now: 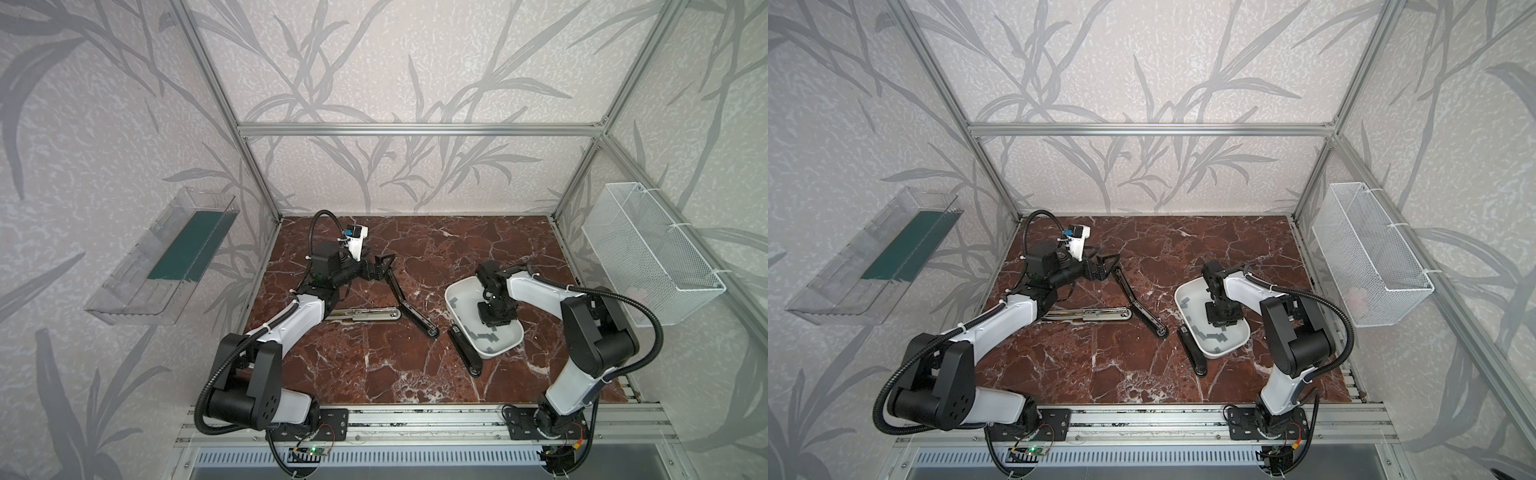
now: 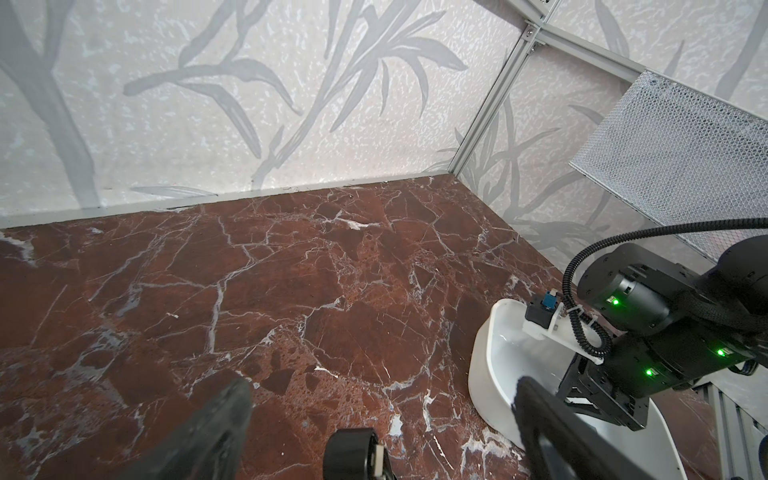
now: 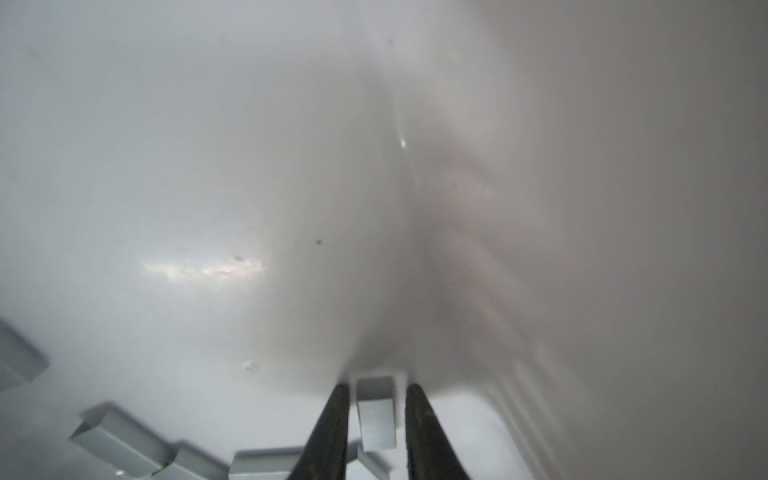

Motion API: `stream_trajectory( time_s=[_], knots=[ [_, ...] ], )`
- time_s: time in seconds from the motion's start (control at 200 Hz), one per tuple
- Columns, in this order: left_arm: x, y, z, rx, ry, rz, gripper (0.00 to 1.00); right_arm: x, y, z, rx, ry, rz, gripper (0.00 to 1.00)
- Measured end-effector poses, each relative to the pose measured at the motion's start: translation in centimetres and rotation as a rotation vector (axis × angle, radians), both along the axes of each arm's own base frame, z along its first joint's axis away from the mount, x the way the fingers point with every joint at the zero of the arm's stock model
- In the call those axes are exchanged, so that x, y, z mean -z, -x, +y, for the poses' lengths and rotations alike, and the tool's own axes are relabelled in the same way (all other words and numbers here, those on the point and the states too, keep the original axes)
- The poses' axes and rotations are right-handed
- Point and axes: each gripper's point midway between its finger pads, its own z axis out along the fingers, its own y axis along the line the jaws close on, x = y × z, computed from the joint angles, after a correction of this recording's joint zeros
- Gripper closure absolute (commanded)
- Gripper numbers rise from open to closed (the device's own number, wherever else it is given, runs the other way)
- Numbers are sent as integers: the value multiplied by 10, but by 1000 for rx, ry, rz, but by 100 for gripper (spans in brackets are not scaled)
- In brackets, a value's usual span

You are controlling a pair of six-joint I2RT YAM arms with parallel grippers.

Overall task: Load the staples into the stapler
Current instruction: 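Lower the right gripper into the tray and grasp a grey staple strip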

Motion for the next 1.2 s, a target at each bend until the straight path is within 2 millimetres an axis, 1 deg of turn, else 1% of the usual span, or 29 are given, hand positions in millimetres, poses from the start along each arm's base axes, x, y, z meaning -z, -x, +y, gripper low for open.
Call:
stream_trajectory(
  time_s=[0.21,0.27,0.36,0.58,0.745,0.965,1.08,1.14,1.2],
  knots=[
    [-5,1,0,-1,4,-14,1,0,16,-2,11,-13,18,71],
    [-6,1,0,0,4,-14,1,1,17,-1,13,-17,23,72],
    [-7,2,-1,3,5,-16,1,1,17,0,15,-17,22,75],
    [-13,4,-1,3,8,-31,1,0,17,0,18,-17,22,75],
    [-13,4,-1,3,9,-32,1,2,14,1,17,-14,32,83],
    [-12,3,0,-2,6,-30,1,0,14,3,13,-17,33,85],
    [-12,3,0,-5,6,-31,1,-4,12,2,6,-16,24,85],
    [-12,3,0,-7,5,-30,1,-12,10,2,-1,-15,5,85],
    [-13,4,1,-8,5,-32,1,-24,6,4,-12,-22,-26,85]
  ],
)
